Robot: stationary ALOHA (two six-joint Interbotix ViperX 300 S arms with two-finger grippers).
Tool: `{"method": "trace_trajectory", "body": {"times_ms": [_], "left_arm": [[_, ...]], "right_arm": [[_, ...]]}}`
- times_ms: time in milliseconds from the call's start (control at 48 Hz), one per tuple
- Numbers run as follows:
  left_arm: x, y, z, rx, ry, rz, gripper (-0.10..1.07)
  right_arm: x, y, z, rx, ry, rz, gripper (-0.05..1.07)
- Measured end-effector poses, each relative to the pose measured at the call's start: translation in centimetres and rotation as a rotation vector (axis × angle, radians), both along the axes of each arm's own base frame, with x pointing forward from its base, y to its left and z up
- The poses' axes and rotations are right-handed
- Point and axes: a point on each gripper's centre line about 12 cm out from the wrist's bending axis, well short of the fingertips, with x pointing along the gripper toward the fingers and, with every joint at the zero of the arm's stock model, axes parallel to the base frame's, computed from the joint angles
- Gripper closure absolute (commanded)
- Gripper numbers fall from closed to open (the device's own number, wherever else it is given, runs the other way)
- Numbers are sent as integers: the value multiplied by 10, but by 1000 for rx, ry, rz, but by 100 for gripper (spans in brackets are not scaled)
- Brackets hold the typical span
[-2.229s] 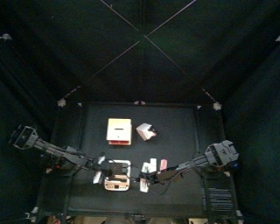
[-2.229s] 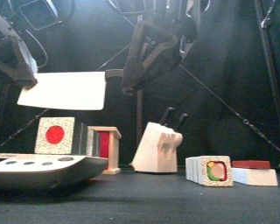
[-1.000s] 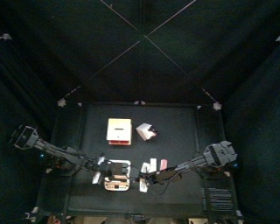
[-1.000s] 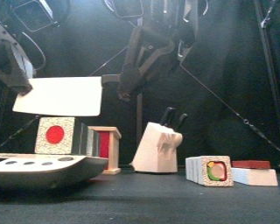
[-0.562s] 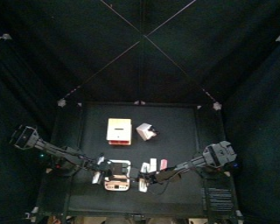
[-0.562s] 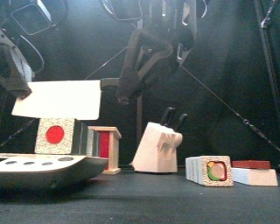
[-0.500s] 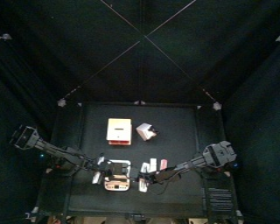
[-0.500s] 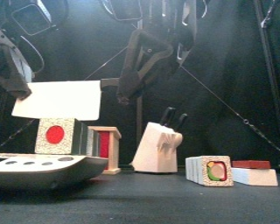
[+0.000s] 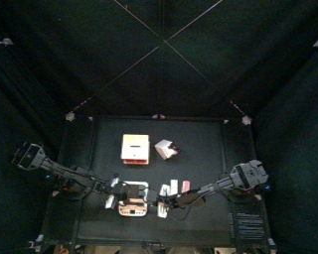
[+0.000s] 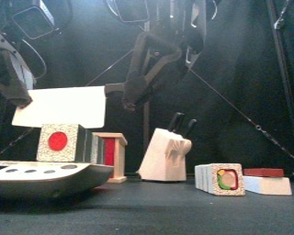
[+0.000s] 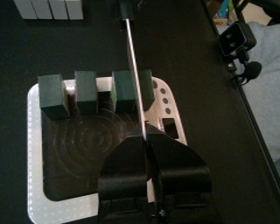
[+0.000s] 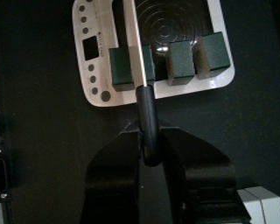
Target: Cut sushi roll
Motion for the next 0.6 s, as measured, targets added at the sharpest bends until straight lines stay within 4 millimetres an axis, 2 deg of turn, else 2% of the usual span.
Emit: {"method": "trace_trajectory", "body": {"times_ms": [604], "left_arm": [[1,0,-13,16,46,1,76]], "right_arm": [[3,3,-16,11,26,0,52]]}}
